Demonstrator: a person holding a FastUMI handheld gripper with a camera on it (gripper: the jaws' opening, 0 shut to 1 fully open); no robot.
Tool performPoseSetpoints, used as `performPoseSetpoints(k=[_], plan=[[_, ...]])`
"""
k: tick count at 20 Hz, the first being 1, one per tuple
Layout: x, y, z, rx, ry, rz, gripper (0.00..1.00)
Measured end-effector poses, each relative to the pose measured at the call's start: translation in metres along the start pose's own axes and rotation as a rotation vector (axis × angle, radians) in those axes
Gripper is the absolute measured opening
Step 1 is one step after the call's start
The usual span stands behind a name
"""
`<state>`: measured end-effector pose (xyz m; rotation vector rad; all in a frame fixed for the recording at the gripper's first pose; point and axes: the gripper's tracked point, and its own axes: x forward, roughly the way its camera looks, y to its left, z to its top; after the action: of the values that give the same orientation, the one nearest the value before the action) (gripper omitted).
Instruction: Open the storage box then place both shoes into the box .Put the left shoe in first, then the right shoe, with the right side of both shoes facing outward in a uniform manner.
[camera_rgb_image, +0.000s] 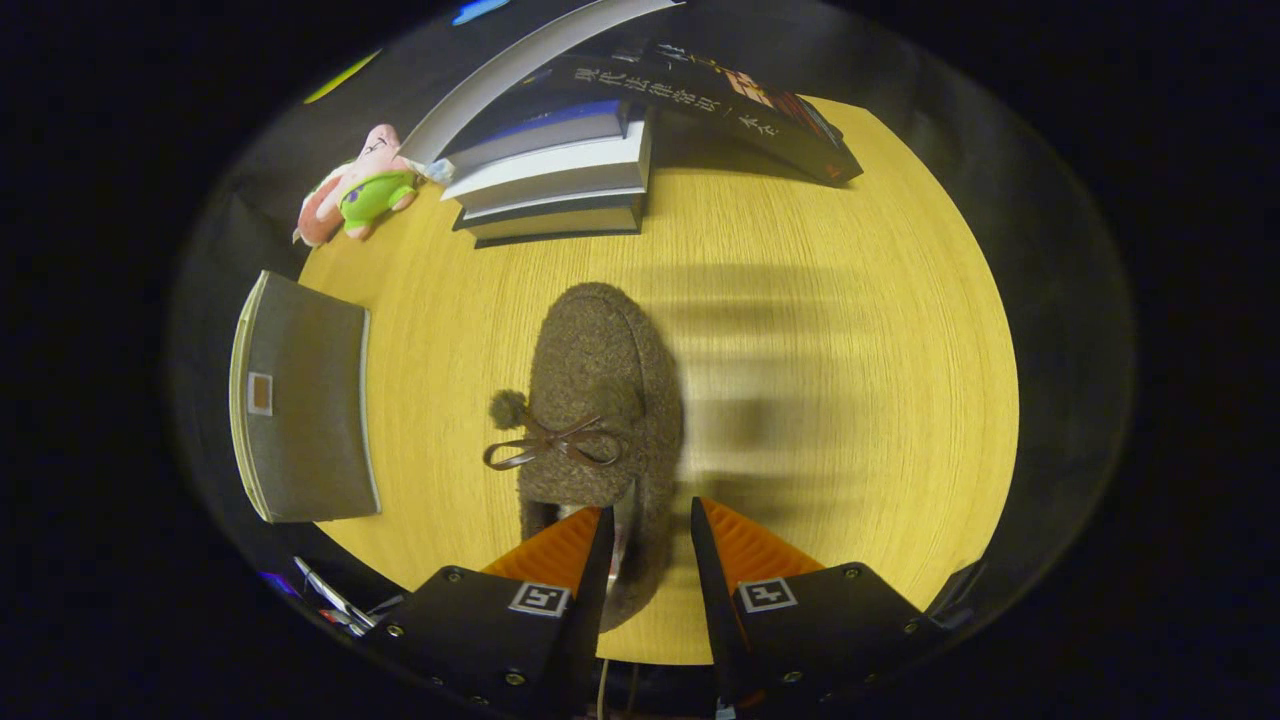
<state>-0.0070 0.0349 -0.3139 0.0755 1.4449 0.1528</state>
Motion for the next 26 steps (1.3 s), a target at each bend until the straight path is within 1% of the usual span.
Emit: performPoseSetpoints(k=[2, 3, 4, 5, 6, 7, 10, 14, 18, 20, 24, 26], plan=[[0.011, 0.005, -0.004, 0.035, 0.025, 0.037, 0.47], [0.013, 0.004, -0.004, 0.065, 0.016, 0.037, 0.32], [0.013, 0.000, -0.005, 0.055, 0.018, 0.025, 0.17], [0.012, 0.000, -0.007, 0.079, -0.006, 0.029, 0.17], [0.008, 0.001, -0.003, 0.079, -0.007, 0.034, 0.01], [0.002, 0.005, -0.004, 0.100, -0.002, 0.064, 0.01], [-0.030, 0.041, 0.007, 0.156, -0.021, 0.202, 0.01], [-0.086, 0.096, 0.040, 0.085, -0.096, 0.279, 0.01], [-0.137, 0.172, 0.067, 0.026, -0.146, 0.378, 0.01], [-0.156, 0.215, 0.077, -0.032, -0.166, 0.427, 0.01], [-0.167, 0.291, 0.082, -0.122, -0.173, 0.471, 0.01], [-0.160, 0.321, 0.079, -0.164, -0.163, 0.467, 0.01]])
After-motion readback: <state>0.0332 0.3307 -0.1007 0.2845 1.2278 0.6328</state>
